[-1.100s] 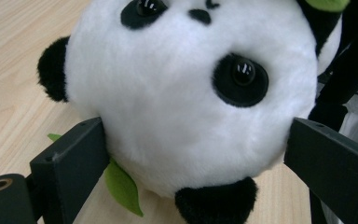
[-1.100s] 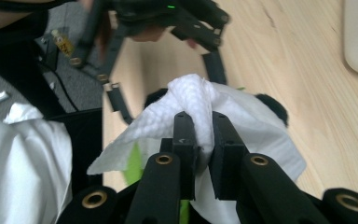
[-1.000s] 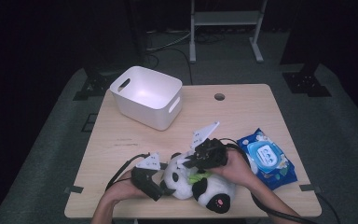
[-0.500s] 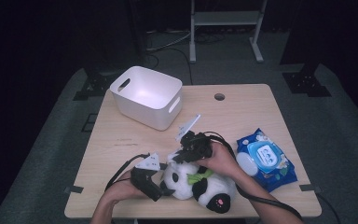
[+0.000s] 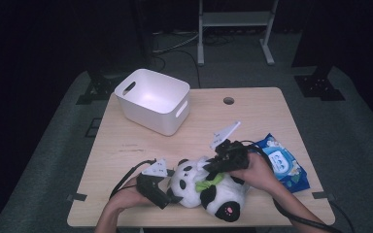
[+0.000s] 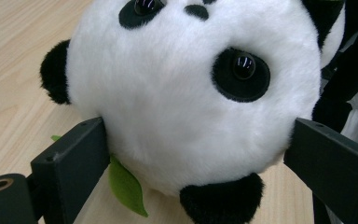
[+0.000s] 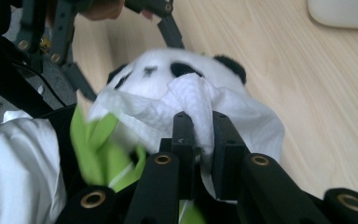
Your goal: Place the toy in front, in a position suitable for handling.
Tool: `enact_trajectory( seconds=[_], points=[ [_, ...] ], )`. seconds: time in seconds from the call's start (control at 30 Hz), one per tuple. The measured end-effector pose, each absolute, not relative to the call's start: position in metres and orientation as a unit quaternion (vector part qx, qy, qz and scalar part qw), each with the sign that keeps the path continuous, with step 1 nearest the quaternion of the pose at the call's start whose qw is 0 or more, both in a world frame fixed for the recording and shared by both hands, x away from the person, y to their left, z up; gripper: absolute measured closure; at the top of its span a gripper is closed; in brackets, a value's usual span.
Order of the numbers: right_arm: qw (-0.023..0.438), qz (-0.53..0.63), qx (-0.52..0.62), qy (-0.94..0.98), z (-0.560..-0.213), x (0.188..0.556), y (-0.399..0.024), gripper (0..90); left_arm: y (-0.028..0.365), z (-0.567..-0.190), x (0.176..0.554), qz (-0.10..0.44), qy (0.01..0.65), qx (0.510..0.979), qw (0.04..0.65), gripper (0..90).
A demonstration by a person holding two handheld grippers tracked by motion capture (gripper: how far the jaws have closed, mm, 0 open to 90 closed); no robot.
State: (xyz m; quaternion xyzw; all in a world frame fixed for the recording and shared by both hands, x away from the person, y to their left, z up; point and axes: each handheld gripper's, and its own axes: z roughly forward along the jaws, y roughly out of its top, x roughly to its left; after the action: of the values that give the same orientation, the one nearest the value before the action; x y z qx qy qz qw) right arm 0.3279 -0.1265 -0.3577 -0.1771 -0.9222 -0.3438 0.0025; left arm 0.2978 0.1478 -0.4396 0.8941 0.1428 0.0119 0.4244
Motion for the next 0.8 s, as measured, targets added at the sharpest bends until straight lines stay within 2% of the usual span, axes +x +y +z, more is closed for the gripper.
enact_trajectory(
  seconds=[0.43, 0.8],
  points=[
    [-0.008, -0.377, -0.189, -0.907, -0.358, 0.278, -0.181, 79.7, 0.148, -0.439, 0.298, 0.019, 0.143, 0.894, 0.423, 5.6],
    [-0.003, -0.388, -0.202, -0.899, -0.377, 0.255, -0.198, 79.3, 0.146, -0.439, 0.298, 0.02, 0.144, 0.893, 0.426, 5.6]
  ],
)
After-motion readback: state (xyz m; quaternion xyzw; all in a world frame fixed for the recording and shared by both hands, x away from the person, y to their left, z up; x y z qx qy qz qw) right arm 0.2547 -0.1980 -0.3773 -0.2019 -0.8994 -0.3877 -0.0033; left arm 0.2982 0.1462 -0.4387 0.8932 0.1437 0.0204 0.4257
